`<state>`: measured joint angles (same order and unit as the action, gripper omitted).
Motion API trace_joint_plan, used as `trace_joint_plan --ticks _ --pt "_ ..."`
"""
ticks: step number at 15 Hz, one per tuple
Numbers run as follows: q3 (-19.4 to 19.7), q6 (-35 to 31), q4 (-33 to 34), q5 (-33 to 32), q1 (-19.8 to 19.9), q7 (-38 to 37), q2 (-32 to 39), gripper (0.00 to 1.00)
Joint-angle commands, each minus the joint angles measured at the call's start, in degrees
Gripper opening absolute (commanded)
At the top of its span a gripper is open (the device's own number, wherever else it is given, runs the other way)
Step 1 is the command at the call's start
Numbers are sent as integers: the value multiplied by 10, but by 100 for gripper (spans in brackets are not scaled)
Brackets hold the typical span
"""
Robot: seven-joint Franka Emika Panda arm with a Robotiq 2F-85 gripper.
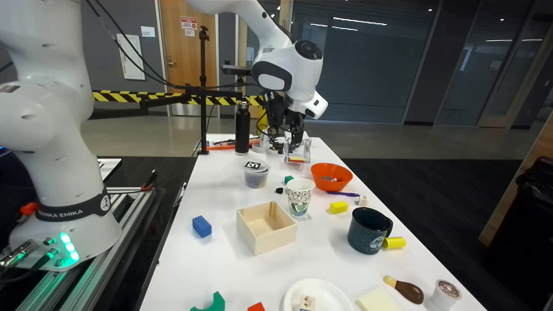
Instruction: Close the lid on the white container on the left.
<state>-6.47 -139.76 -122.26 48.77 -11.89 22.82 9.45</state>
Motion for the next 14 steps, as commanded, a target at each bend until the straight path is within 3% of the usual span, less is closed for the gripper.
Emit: trace_joint_plan --ticks 1,2,3,6,11,14 --pt "-22 -12 9 -4 17 -7 12 100" --pt "-25 -17 15 -4 17 -9 22 100" --pt "-29 -69 -19 2 4 -48 7 100" --pt "-63 -160 -9 90 7 -15 53 100" --pt "-100 -193 11 245 20 83 104 100" --pt "-105 -178 24 315 31 157 127 100"
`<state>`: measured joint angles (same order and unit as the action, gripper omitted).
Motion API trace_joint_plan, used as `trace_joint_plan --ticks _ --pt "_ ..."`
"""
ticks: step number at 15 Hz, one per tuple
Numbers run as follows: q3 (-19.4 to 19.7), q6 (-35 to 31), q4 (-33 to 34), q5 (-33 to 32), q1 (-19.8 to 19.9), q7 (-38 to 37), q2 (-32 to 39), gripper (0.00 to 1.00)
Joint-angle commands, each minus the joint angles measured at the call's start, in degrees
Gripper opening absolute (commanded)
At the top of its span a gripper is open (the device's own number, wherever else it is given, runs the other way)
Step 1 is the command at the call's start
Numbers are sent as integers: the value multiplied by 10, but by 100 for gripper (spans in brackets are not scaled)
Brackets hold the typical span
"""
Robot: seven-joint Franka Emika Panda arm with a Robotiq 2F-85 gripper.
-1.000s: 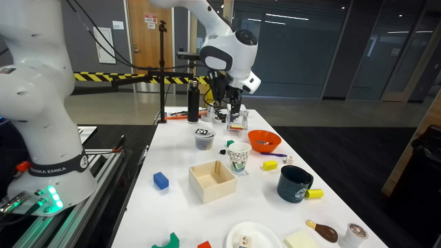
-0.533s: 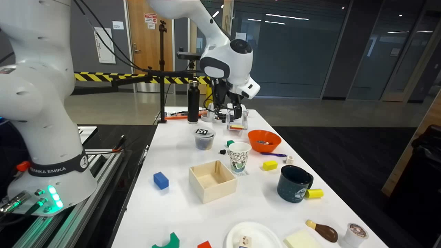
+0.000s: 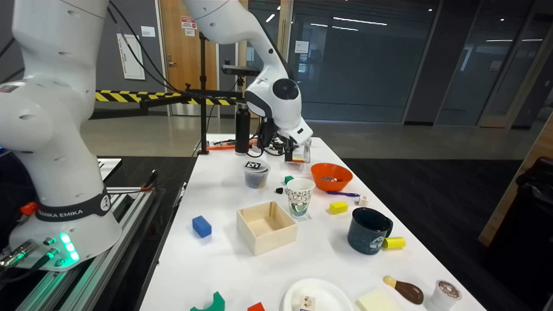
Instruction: Close the lid on the white container on the left.
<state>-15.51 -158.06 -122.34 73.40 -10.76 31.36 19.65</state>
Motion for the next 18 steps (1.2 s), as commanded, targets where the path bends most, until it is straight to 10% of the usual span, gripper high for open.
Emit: trace_joint_plan --ticks 1,18 --pt "-15 13 32 85 24 96 33 100" --pt "16 153 226 71 -15 162 221 100"
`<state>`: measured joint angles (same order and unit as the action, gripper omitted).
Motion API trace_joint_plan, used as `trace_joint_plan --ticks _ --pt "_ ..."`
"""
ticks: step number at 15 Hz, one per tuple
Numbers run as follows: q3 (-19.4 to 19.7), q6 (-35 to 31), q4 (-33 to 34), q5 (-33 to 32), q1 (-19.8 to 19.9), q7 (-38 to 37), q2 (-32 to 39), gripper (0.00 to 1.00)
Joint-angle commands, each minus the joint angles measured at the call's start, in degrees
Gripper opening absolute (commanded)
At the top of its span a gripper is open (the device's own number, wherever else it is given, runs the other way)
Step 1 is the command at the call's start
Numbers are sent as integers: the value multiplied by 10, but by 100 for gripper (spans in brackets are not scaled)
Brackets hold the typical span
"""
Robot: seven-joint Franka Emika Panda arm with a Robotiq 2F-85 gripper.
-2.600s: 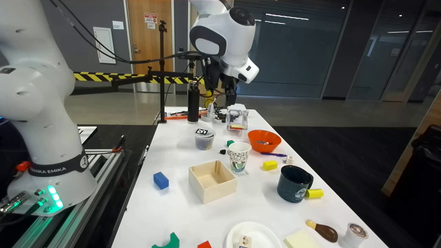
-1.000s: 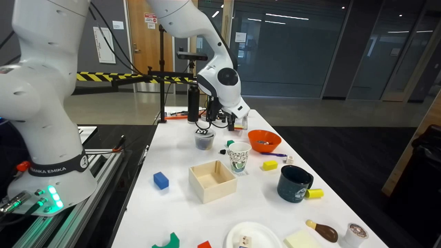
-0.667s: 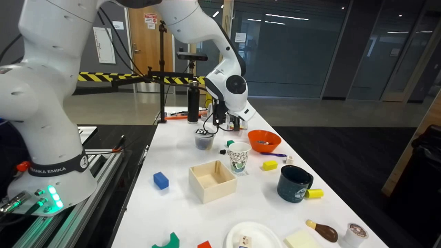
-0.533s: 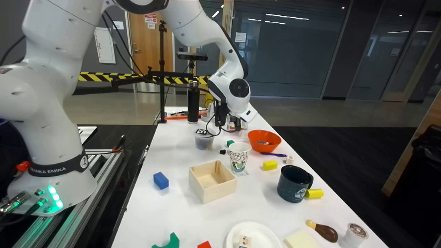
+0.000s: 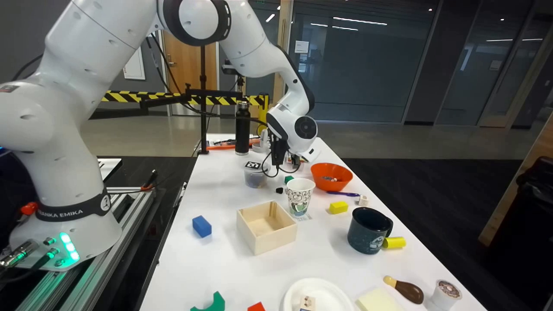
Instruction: Close the lid on the white container on the left.
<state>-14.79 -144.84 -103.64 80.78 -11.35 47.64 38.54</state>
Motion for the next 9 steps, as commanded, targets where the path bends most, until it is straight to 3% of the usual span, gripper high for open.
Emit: trace_joint_plan --ticks 1,9 --pt "8 24 47 -2 -10 -1 40 100" --pt "23 15 130 -7 -11 -8 97 100"
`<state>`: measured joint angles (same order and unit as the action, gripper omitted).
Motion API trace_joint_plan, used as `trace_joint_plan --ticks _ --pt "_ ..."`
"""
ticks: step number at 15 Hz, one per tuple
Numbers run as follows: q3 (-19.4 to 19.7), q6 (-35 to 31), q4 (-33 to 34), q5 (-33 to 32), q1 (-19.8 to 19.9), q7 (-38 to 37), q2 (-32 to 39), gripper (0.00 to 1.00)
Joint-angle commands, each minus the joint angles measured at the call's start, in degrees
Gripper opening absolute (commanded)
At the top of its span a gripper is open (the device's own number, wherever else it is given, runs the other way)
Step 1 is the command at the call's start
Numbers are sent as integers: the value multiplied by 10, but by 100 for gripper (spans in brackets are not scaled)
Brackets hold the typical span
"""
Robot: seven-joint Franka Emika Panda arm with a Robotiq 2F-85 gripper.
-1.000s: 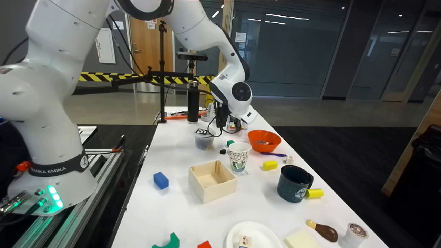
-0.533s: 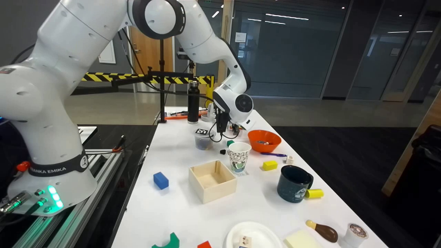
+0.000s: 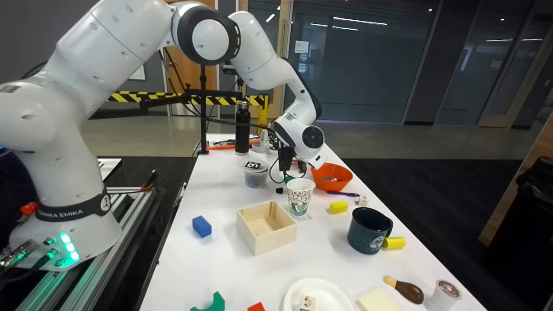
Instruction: Close the lid on the white container on the left.
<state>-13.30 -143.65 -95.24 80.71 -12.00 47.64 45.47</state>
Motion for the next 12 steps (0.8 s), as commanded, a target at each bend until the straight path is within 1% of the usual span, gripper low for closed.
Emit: trace_joint_plan --ticks 1,6,12 --pt "10 0 56 -7 -7 -12 33 100" --pt "7 -4 87 -6 -13 -21 53 100" --pt "8 0 92 -15 -22 -38 61 100"
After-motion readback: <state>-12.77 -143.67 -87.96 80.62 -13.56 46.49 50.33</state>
